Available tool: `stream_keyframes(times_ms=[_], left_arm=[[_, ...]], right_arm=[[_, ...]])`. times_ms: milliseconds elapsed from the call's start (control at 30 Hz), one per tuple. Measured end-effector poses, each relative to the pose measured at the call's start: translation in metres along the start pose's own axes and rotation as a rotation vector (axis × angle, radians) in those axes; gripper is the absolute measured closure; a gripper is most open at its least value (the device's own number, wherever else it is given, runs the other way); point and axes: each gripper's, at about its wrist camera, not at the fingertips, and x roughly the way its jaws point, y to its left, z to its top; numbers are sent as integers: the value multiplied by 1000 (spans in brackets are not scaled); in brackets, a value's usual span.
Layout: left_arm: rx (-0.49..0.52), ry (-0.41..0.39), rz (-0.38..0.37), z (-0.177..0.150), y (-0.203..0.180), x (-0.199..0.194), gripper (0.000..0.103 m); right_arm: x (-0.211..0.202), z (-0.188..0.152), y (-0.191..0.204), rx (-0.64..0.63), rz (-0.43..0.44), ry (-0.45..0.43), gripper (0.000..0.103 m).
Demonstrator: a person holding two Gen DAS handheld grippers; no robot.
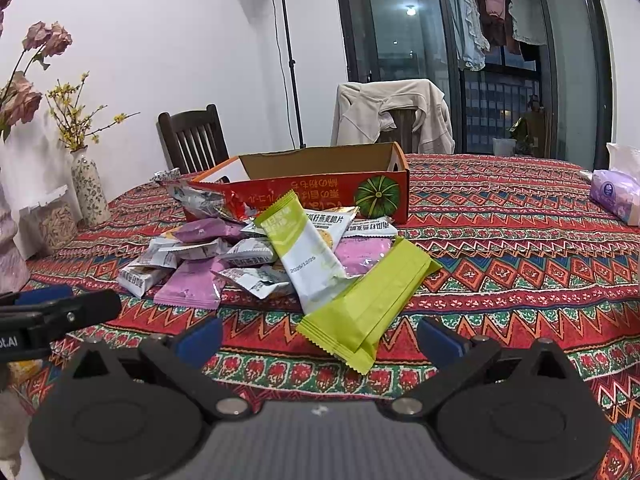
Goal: Organize snacks
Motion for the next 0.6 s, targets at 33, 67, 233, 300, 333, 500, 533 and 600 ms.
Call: stream_keyframes(times_ms=[33, 67, 233, 300, 333, 500, 533, 600], left_arm=[[0, 0, 0, 0, 0, 0, 0], [0, 1, -1, 0, 0, 0, 0], [-3, 1, -2, 0, 0, 0, 0], [-5, 3, 0, 0, 1, 0, 0], [-6, 3, 0, 0, 1, 0, 0], [-6, 3, -1, 0, 1, 0, 0], [-7, 3, -1, 0, 1, 0, 0], [-8, 4, -1, 0, 2, 1, 0]], right_arm=[[0, 0, 0, 0, 1, 0, 0], [0, 0, 0, 0, 0, 1, 0], [0, 0, 0, 0, -1, 2, 0], [0, 0, 0, 0, 0, 3, 0], [0, 0, 0, 0, 0, 3, 0], [0, -2, 0, -1, 1, 4, 0], [-1, -2, 0, -1, 1, 3, 0], [-1, -2, 1, -2, 1, 3, 0]])
